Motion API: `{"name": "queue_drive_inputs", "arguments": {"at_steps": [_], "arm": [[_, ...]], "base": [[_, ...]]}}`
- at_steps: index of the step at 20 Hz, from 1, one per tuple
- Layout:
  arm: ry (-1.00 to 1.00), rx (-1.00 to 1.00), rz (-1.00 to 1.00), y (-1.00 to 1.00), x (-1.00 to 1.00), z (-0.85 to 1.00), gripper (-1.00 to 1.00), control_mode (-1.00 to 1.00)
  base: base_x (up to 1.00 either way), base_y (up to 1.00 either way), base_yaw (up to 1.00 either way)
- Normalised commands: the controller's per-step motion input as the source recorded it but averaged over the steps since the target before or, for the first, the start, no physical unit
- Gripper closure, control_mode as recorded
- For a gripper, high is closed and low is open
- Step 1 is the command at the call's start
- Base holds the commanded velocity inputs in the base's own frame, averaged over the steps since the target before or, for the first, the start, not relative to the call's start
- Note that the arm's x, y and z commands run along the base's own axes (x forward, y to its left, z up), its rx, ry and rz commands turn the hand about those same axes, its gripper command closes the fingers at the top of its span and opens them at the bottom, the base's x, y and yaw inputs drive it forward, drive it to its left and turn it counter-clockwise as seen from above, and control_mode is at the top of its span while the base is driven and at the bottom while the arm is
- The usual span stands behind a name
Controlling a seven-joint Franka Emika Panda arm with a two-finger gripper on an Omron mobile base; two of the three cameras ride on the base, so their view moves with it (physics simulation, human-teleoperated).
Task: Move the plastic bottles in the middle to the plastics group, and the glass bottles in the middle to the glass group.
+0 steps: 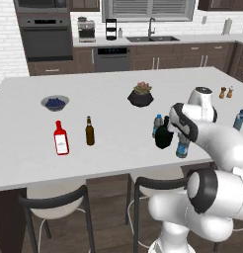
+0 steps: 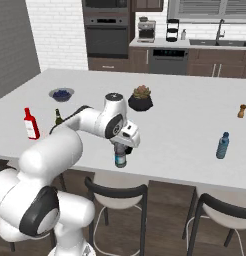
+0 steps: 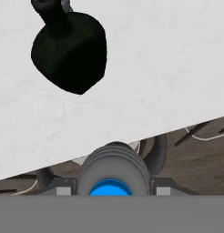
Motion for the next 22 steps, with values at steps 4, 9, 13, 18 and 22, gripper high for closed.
{"name": "queue_drive_inputs", "arguments": {"at_steps": [4,9,13,18,22], "arm": [[0.0,0.0,0.0,-1.0,0.0,0.24,1.0,-1.0],[0.0,0.0,0.0,-1.0,0.0,0.28,1.0,-1.0],[0.0,0.0,0.0,-1.0,-0.05,0.25,1.0,-1.0],[-0.01,0.0,0.0,-0.95,-0.06,0.17,1.0,-1.0],[0.0,0.0,0.0,-0.82,0.0,0.11,1.0,-1.0]], "base": [[0.0,0.0,0.0],[0.0,0.0,0.0],[0.0,0.0,0.0],[0.0,0.0,0.0],[0.0,0.0,0.0]]}}
